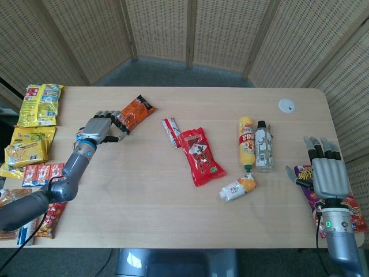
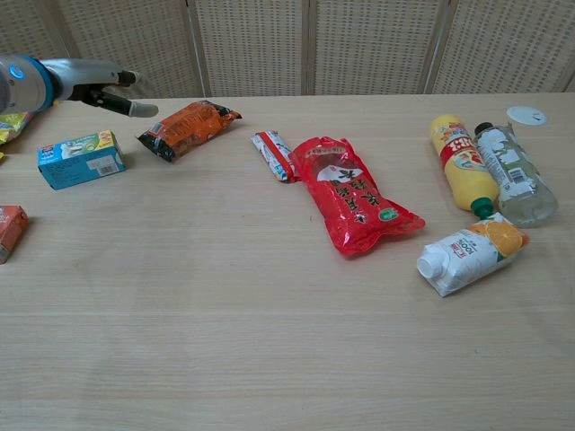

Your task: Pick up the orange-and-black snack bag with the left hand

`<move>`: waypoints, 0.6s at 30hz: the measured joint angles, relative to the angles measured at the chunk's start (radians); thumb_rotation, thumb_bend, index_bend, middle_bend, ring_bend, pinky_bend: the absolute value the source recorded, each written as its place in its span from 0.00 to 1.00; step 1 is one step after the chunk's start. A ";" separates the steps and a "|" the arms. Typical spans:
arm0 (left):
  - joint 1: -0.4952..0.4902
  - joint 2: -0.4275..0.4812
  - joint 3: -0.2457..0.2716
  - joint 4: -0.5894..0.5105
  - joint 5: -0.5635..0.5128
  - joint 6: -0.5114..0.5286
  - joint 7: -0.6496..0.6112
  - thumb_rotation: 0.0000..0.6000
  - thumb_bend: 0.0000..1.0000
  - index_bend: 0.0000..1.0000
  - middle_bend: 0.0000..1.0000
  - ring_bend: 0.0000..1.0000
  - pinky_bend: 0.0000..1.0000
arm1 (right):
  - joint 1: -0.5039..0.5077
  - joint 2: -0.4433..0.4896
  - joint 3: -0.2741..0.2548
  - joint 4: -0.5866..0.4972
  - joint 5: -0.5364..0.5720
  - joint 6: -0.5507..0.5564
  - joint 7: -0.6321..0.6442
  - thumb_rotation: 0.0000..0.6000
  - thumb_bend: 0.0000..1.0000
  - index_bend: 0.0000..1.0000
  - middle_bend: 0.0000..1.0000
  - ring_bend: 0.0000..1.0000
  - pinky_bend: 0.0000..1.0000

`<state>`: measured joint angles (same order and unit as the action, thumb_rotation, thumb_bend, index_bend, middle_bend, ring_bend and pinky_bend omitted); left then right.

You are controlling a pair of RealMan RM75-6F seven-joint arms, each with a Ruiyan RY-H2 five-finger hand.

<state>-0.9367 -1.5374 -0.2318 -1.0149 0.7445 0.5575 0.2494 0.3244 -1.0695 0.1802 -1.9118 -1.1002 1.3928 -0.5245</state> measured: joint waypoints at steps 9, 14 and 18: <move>-0.053 -0.137 -0.043 0.238 0.065 -0.106 -0.157 0.31 0.37 0.00 0.00 0.00 0.00 | -0.009 0.016 0.006 -0.016 0.017 0.013 0.003 0.24 0.32 0.00 0.06 0.00 0.03; -0.074 -0.202 -0.052 0.352 0.124 -0.142 -0.221 0.30 0.37 0.00 0.00 0.00 0.00 | -0.018 0.023 0.007 -0.017 0.025 0.017 0.018 0.25 0.32 0.00 0.06 0.00 0.03; -0.092 -0.255 -0.057 0.444 0.170 -0.177 -0.274 0.30 0.37 0.00 0.00 0.00 0.00 | -0.026 0.029 0.008 -0.020 0.029 0.021 0.033 0.24 0.32 0.00 0.06 0.00 0.03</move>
<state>-1.0282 -1.7920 -0.2889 -0.5706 0.9141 0.3805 -0.0249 0.2987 -1.0401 0.1883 -1.9320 -1.0712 1.4135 -0.4913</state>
